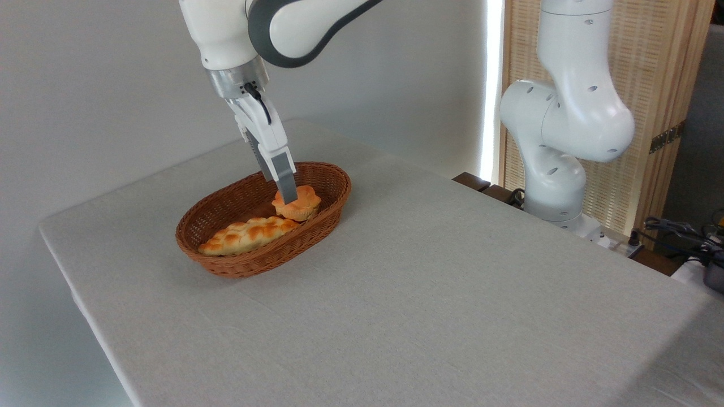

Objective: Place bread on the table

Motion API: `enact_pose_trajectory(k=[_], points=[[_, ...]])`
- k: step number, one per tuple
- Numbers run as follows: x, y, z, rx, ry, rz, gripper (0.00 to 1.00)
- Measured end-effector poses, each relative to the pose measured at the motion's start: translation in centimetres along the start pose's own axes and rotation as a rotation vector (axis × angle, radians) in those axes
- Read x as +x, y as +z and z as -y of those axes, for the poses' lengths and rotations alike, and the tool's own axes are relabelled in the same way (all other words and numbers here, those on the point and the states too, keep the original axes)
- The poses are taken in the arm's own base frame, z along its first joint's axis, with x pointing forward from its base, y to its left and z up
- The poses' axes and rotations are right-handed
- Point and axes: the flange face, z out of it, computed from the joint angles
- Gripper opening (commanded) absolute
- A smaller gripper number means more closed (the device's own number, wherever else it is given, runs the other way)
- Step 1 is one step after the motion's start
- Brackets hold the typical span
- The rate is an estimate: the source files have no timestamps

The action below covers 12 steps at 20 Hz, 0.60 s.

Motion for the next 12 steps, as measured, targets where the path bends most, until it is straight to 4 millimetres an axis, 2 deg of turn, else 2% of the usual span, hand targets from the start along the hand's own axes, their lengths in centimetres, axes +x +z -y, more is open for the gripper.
enact_pose_trajectory(k=[6,12], points=[[-0.2,4.2,-1.1,-0.050,0.013,0.071,1.00],[0.0,5.3,-1.2,-0.066,0.019,0.085,0.99]])
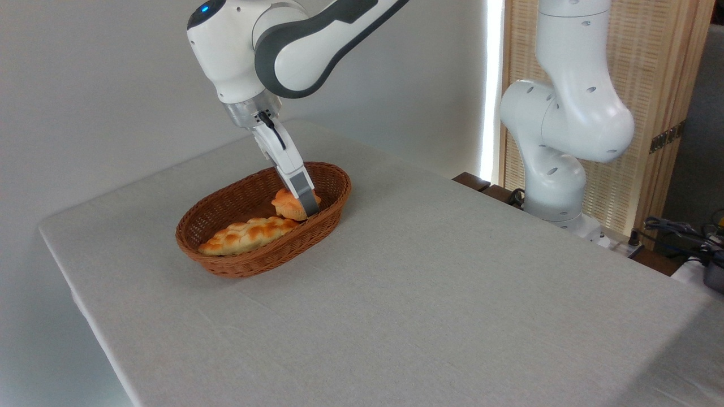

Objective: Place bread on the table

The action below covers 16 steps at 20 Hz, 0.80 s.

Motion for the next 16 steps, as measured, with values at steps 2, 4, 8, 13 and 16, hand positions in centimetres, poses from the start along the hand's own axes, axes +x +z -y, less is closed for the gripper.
enact_pose_trajectory(k=[2,4,8,13,16], points=[[0.05,0.11,-0.01,-0.002,0.001,0.002,0.72],[0.08,0.20,0.01,-0.004,0.001,0.003,0.31],[0.20,0.20,-0.13,-0.022,-0.005,-0.010,0.10],[0.31,0.16,-0.19,-0.031,-0.008,-0.022,0.06],[0.29,0.15,-0.15,-0.031,-0.009,-0.022,0.02]])
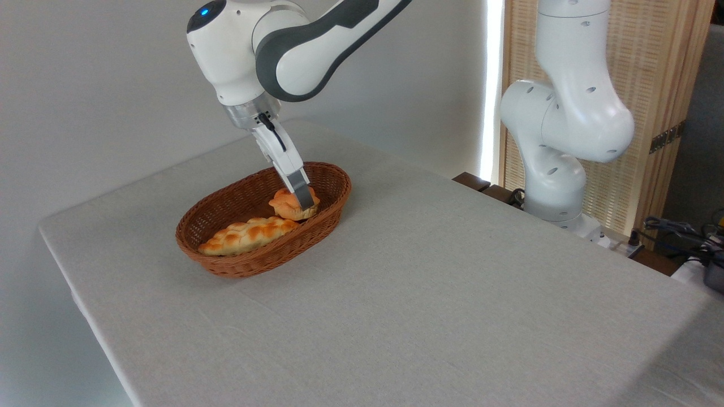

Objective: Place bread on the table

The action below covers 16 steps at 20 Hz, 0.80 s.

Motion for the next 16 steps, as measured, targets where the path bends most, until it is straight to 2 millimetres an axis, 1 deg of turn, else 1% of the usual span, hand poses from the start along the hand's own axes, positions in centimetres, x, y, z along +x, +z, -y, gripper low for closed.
enact_pose_trajectory(k=[4,5,16], points=[[-0.01,0.00,0.01,0.000,0.000,0.000,0.02],[-0.01,0.00,0.02,0.000,0.000,0.000,0.00],[0.00,-0.21,0.14,0.003,-0.002,-0.006,0.00]])
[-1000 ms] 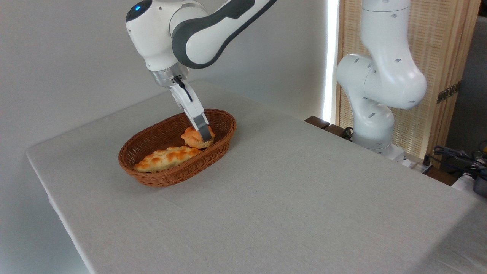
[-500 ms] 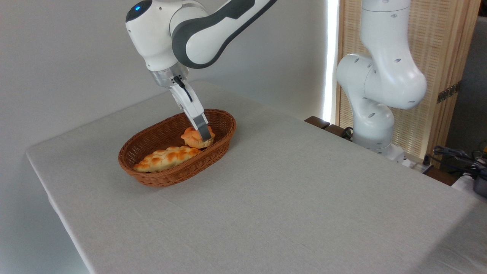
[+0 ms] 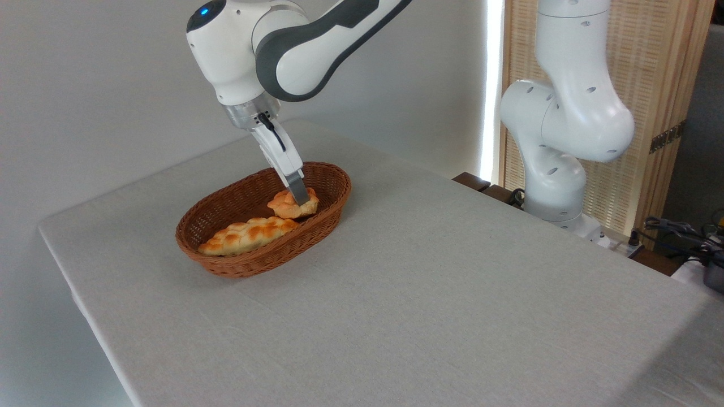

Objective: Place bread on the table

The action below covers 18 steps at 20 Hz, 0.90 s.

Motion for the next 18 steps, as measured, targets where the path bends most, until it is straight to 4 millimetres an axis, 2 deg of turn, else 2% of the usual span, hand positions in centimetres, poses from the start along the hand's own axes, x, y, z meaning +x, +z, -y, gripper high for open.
enact_pose_trajectory(k=[2,6,11,14,18], points=[[0.0,-0.7,0.3,0.006,-0.004,-0.013,0.00],[0.3,-3.2,0.9,0.030,-0.010,-0.060,0.00],[-0.2,-6.2,2.6,0.052,-0.041,-0.109,0.00],[-1.4,-8.4,4.7,0.070,-0.065,-0.146,0.00],[-4.8,-11.1,8.6,0.099,-0.045,-0.183,0.00]])
